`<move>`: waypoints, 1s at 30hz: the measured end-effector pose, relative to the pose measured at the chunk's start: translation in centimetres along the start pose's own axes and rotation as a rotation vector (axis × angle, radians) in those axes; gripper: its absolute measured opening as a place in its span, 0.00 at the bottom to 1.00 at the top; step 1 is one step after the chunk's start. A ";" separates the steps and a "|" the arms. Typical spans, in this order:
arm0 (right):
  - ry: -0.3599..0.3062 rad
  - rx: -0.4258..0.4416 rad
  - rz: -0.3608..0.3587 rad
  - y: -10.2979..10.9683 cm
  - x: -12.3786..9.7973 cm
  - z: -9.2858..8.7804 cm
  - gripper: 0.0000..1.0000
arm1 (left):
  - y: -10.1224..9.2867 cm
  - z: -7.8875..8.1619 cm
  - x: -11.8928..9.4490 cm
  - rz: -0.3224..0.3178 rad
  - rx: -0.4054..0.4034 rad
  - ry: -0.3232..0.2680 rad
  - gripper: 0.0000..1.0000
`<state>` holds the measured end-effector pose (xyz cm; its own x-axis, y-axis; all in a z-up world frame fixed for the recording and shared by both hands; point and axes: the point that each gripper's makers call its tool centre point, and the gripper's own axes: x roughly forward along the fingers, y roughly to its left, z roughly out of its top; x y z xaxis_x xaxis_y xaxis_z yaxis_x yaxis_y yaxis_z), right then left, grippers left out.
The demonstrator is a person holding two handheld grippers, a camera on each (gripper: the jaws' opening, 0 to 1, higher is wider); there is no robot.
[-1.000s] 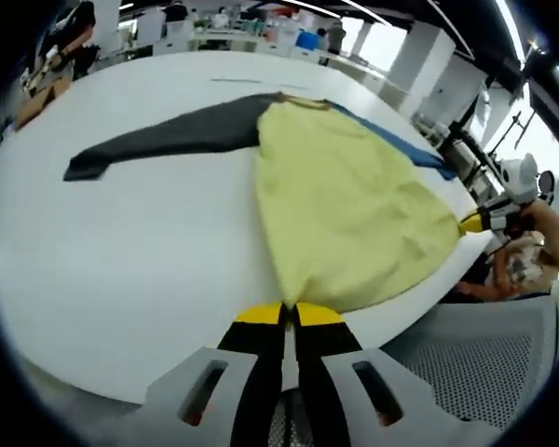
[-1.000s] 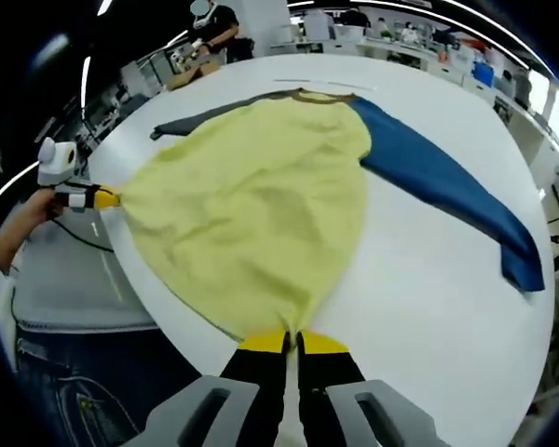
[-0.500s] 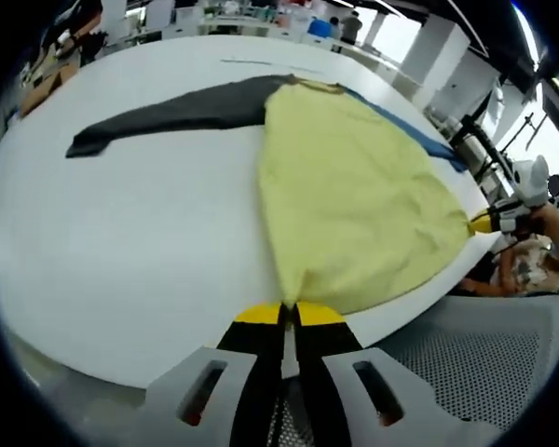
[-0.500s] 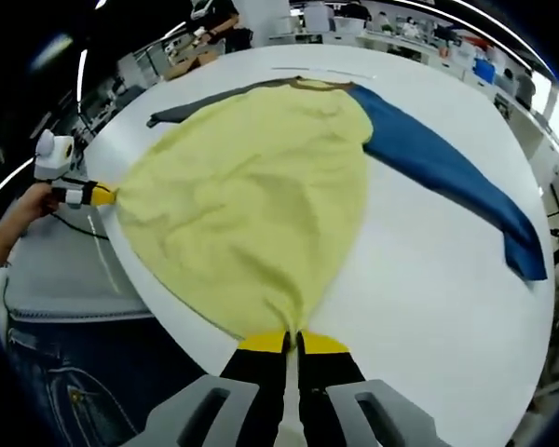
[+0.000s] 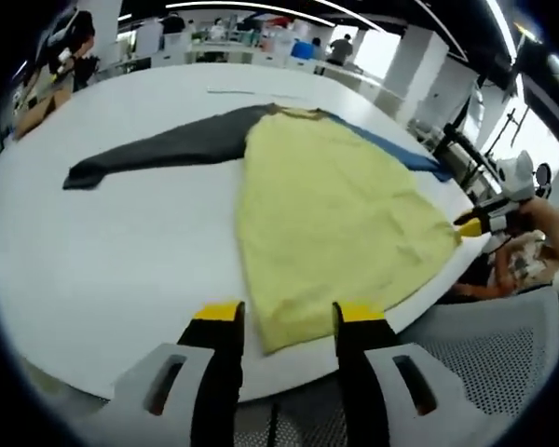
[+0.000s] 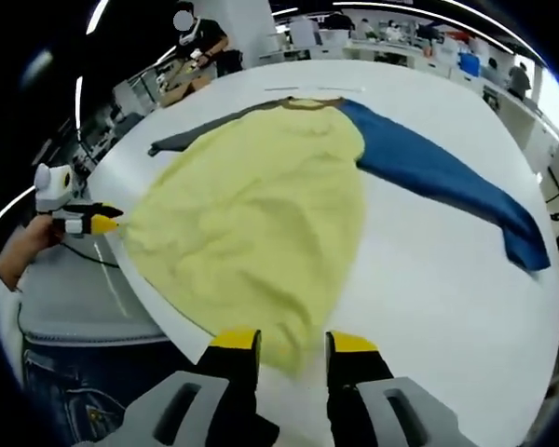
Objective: Fold the garment on the visible template until the final outline fits inside the template.
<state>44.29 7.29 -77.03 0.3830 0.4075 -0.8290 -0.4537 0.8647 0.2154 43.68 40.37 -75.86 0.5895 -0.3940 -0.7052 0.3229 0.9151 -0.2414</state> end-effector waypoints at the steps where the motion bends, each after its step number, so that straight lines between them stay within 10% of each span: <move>1: -0.023 0.011 -0.005 -0.1 -0.1 0.5 0.35 | -0.1 0.5 0.0 -0.003 0.011 -0.024 0.44; 14: -0.238 0.152 -0.121 -5.1 -1.8 3.7 0.76 | -1.2 3.0 -0.2 -0.024 0.096 -0.148 0.80; 30: -0.393 0.278 -0.337 -14.7 -4.8 5.1 0.80 | -2.4 4.6 0.0 -0.055 0.183 -0.196 0.99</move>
<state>53.25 -5.93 -73.59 0.7631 0.1294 -0.6332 -0.0477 0.9883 0.1446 46.25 37.77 -72.20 0.6935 -0.4679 -0.5479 0.4765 0.8682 -0.1383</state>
